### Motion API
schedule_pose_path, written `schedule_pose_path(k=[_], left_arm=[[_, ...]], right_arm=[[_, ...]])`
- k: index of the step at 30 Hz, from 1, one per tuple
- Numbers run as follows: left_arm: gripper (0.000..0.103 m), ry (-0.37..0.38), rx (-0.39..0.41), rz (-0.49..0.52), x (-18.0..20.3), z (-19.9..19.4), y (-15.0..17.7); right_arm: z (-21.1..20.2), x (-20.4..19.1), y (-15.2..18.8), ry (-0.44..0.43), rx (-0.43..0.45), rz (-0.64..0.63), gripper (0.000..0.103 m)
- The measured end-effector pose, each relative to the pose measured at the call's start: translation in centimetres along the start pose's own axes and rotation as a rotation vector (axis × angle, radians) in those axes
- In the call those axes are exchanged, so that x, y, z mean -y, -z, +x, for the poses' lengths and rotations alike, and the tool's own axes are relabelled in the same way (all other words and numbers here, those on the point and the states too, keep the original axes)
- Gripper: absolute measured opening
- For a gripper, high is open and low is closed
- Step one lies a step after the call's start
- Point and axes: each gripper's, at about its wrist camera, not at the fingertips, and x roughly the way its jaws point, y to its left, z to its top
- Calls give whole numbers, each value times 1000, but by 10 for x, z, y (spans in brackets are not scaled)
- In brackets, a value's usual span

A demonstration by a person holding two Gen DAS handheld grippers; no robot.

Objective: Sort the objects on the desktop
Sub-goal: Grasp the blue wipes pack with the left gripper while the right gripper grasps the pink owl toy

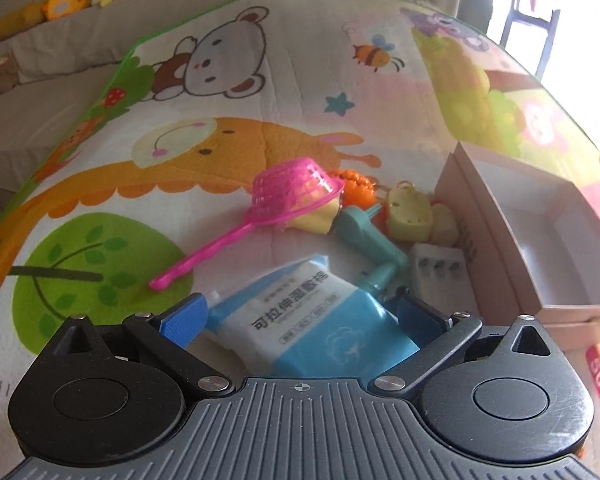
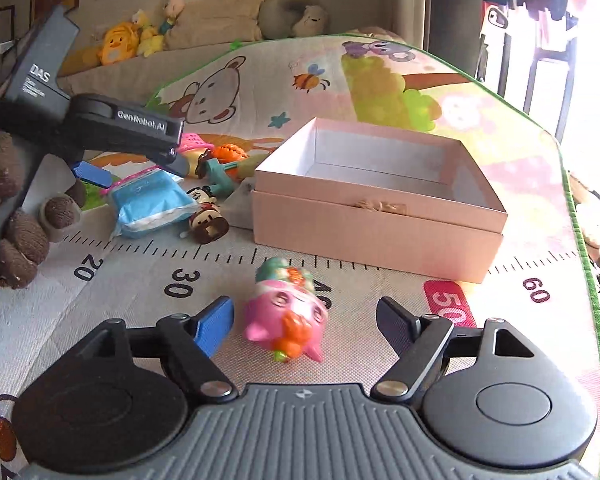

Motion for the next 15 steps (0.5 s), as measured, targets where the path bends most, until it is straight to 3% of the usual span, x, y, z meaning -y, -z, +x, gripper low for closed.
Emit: schedule_pose_path(k=[7, 12, 15], left_arm=[[103, -64, 31, 244, -30, -24, 34], [103, 12, 76, 279, -29, -27, 29], [103, -9, 93, 283, -25, -14, 16]], right_arm=[[-7, 5, 0, -8, 16, -15, 86], [-8, -1, -5, -32, 18, -25, 86], [-11, -7, -10, -46, 15, -56, 86]])
